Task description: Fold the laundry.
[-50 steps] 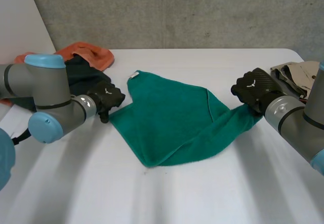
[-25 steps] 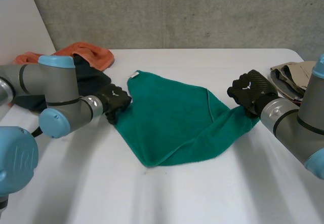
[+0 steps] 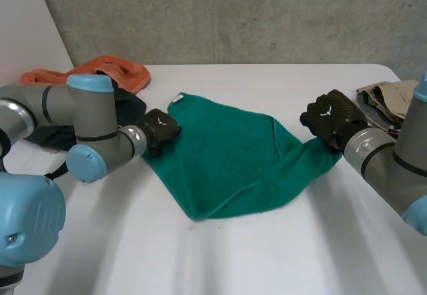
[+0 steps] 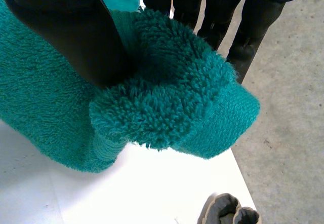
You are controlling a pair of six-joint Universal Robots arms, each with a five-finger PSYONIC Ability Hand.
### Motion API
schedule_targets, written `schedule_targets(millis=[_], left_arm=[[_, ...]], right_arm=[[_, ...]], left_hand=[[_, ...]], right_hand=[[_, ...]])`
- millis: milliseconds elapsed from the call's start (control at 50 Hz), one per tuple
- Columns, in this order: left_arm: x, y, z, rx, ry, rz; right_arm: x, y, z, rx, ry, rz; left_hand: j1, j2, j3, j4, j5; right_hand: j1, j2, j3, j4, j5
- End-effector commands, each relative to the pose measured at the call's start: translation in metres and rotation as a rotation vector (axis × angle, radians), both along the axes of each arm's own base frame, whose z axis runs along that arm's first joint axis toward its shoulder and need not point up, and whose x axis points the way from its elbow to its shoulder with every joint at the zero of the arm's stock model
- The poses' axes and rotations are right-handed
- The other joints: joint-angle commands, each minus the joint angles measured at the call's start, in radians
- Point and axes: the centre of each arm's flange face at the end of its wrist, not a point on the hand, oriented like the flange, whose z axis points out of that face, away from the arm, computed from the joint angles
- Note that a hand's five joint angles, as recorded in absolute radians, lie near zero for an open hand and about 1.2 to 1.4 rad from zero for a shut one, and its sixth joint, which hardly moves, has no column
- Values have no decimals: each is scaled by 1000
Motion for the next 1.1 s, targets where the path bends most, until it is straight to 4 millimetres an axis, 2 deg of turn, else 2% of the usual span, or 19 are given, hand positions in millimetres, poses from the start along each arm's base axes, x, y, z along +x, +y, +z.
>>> schedule_targets(millis=[20,60,180,260,300,320,360,380,420,440,500,580,720,840,900,920,940,1040,1100], left_arm=[[10,27,22,102,-70,15],[16,31,31,103,-89,16],[63,40,70,87,-112,94],[70,51,86,58,-59,83],[68,56,90,52,-25,71],[66,62,94,50,13,61],[63,67,96,53,45,55],[58,71,99,52,84,51],[52,74,100,57,125,54],[46,77,102,68,167,65],[40,79,101,105,236,107],[32,82,85,243,349,226],[11,96,66,400,399,220],[-3,98,60,466,429,235],[-12,102,55,550,462,261],[-15,103,55,573,476,279],[-16,101,55,578,484,290],[9,79,76,490,513,432],[39,67,109,350,522,509]], right_arm=[[-2,1,9,-20,-9,-4],[-4,-1,13,-27,-14,-12],[-16,-7,31,-37,-39,-39],[-33,-24,49,-51,-85,-117],[-35,-25,55,-34,-107,-135],[-30,-20,64,-25,-140,-124],[-21,-12,78,-37,-182,-93],[-7,-1,95,-62,-232,-44],[6,11,112,-93,-284,5],[17,24,132,-133,-338,53],[30,42,166,-208,-442,117],[47,74,202,-286,-540,214],[55,103,225,-338,-589,254],[61,123,233,-349,-621,289],[61,125,234,-359,-633,276],[60,123,233,-361,-633,266],[59,122,233,-361,-633,261],[50,100,215,-338,-585,197],[35,75,192,-315,-501,128]], left_hand=[[224,207,215,207,224],[224,207,215,207,224],[224,207,215,207,224],[216,198,207,198,215],[-179,-196,-188,-196,-179],[-480,-497,-489,-497,-480],[-574,-591,-583,-591,-574],[-673,-690,-682,-690,-673],[-770,-788,-780,-788,-771],[-800,-817,-809,-817,-800],[-829,-847,-838,-847,-830],[-997,-1015,-1007,-1015,-998],[-997,-1015,-1007,-1015,-998],[-950,-968,-960,-968,-951],[-470,-488,-479,-487,-470],[43,26,34,26,43],[222,205,213,205,222],[224,207,215,207,224],[224,207,215,207,224]], right_hand=[[298,216,205,199,256],[298,216,205,199,256],[298,216,205,199,256],[298,216,205,199,256],[298,216,205,199,256],[298,216,205,199,256],[298,216,205,199,256],[298,216,205,199,256],[298,216,205,199,256],[298,216,205,199,256],[298,216,205,199,256],[298,216,205,199,256],[298,216,205,199,256],[298,216,205,199,256],[298,216,205,199,256],[298,216,205,199,256],[298,216,205,199,256],[298,216,205,199,256],[298,216,205,199,256]])
